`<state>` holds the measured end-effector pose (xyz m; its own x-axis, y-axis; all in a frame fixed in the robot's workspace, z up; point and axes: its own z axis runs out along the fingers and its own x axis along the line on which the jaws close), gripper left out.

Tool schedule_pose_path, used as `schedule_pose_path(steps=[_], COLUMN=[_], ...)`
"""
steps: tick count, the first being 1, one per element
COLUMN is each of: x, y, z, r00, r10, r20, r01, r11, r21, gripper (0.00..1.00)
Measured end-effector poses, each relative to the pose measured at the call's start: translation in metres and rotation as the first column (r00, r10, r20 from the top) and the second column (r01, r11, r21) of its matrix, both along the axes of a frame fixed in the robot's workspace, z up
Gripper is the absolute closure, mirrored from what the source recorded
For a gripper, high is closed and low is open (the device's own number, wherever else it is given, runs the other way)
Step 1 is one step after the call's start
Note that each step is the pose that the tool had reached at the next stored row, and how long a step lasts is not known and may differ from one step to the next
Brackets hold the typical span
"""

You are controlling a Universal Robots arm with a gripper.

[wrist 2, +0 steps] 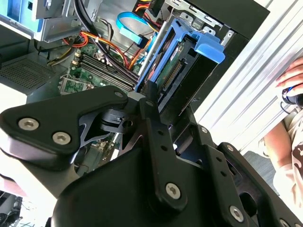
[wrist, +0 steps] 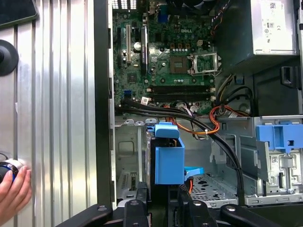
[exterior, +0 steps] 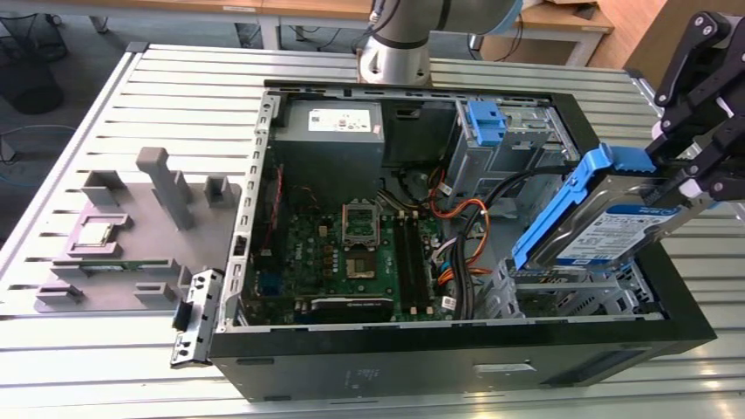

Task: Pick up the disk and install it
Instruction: 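Pick up the disk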

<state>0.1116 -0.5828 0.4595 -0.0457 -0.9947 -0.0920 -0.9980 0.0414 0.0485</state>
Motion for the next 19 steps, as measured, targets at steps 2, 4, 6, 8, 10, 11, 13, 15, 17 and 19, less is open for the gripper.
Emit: schedule_pose_path(steps=[2, 4, 6, 8, 10, 11, 13, 15, 17, 19], x=[0.0000, 0.0000, 0.0001, 0.0000, 0.0000, 0.0000, 0.0000, 0.0000, 0.0000, 0.0000], y=[0.0000, 0.0000, 0.0000, 0.0000, -0.0001, -0.0002, -0.0004, -0.0004, -0.0005, -0.0005], z=[-0.0002, -0.0008, -0.0010, -0.0013, -0.0019, -0.0021, -0.0024, -0.0030, -0.0035, -0.0036], r00=[1.0000, 1.0000, 1.0000, 1.0000, 1.0000, 1.0000, 1.0000, 1.0000, 1.0000, 1.0000], r10=[0.000, 0.000, 0.000, 0.000, 0.000, 0.000, 0.000, 0.000, 0.000, 0.000], r20=[0.0000, 0.0004, 0.0007, 0.0007, 0.0009, 0.0009, 0.0010, 0.0011, 0.0013, 0.0014], r01=[0.000, 0.000, 0.000, 0.000, 0.000, 0.000, 0.000, 0.000, 0.000, 0.000], r11=[1.0000, 1.0000, 1.0000, 1.0000, 1.0000, 1.0000, 1.0000, 1.0000, 1.0000, 1.0000], r21=[0.0001, 0.0003, 0.0000, 0.0001, 0.0002, 0.0000, 0.0000, 0.0003, 0.0001, -0.0001], gripper=[0.65, 0.65, 0.65, 0.65, 0.65, 0.65, 0.65, 0.65, 0.65, 0.65])
